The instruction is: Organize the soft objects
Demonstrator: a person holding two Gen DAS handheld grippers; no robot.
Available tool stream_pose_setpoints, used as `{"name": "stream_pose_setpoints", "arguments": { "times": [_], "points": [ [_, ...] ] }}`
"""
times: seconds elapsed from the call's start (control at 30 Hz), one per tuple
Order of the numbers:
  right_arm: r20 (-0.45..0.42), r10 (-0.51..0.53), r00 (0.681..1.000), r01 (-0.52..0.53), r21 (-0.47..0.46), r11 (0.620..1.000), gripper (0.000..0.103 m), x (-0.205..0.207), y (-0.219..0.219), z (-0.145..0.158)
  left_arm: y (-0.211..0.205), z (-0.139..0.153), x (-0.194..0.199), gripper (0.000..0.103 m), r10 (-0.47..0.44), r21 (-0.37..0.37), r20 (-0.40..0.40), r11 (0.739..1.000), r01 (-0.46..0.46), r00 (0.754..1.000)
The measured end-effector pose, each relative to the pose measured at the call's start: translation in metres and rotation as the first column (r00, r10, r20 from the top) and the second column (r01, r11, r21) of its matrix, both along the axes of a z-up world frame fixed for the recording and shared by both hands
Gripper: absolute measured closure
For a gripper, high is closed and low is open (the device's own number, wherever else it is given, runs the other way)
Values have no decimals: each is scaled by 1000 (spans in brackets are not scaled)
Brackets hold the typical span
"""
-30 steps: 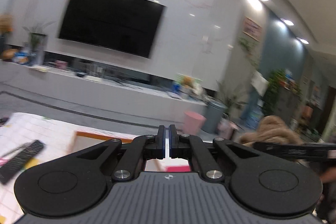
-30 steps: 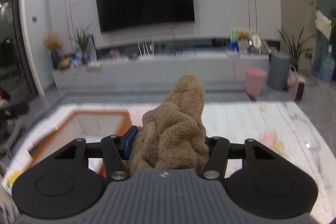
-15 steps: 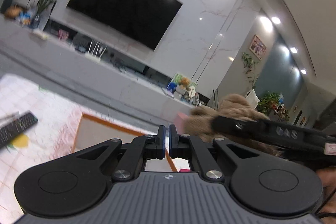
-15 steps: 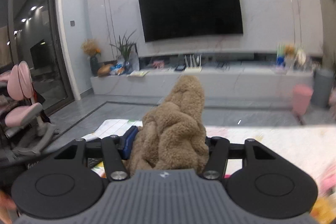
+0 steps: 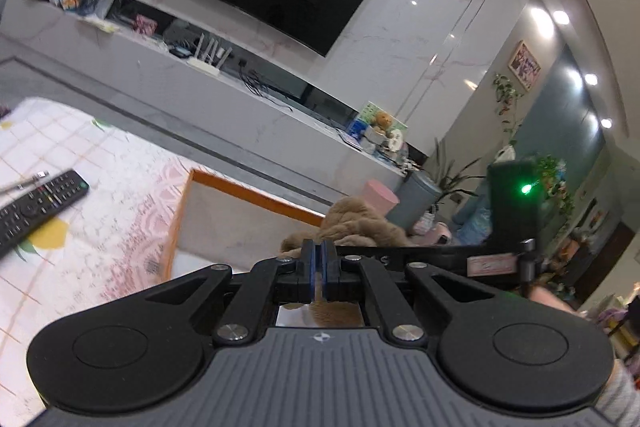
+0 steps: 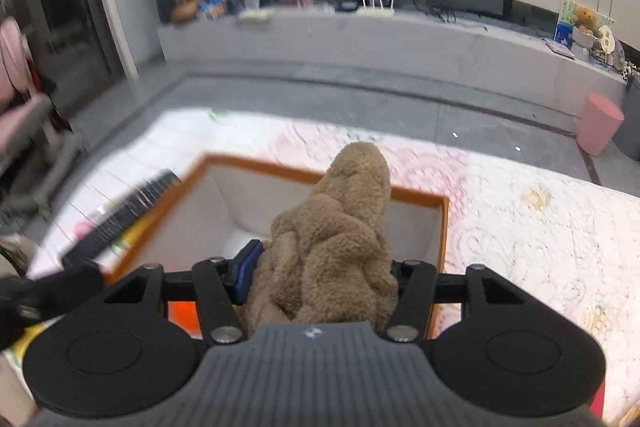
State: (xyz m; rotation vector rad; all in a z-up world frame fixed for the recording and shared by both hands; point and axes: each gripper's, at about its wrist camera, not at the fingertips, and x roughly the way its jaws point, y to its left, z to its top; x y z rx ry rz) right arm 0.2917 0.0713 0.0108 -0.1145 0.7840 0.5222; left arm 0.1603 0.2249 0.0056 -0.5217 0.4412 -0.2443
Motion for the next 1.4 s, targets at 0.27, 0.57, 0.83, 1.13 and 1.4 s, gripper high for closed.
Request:
{"name": "stream_pose_setpoints", "arguments": {
  "times": [0.27, 0.57, 0.83, 1.13, 1.4],
  "points": [
    [58, -28, 998, 16, 201, 979, 47, -48, -64, 18, -14, 1, -17, 100, -183, 9, 13, 983, 183, 983],
    [207, -93, 974, 45, 227, 973, 47, -140, -144, 49, -67, 5, -63, 18, -535, 231, 73, 830, 507, 842],
    [225, -149, 963, 93, 244, 965, 47, -161, -174, 54, -118, -11, -95, 19, -639, 367, -53, 702, 610, 767],
    [252, -145, 957, 65, 301, 951, 47, -164, -187, 57, -134, -41, -110, 27, -510, 415, -269, 704, 577, 817],
    [243, -130, 961, 45, 326, 944, 47, -168, -193, 56, -155, -61, -74, 60, -398, 376, -377, 759, 531, 836]
  ]
}}
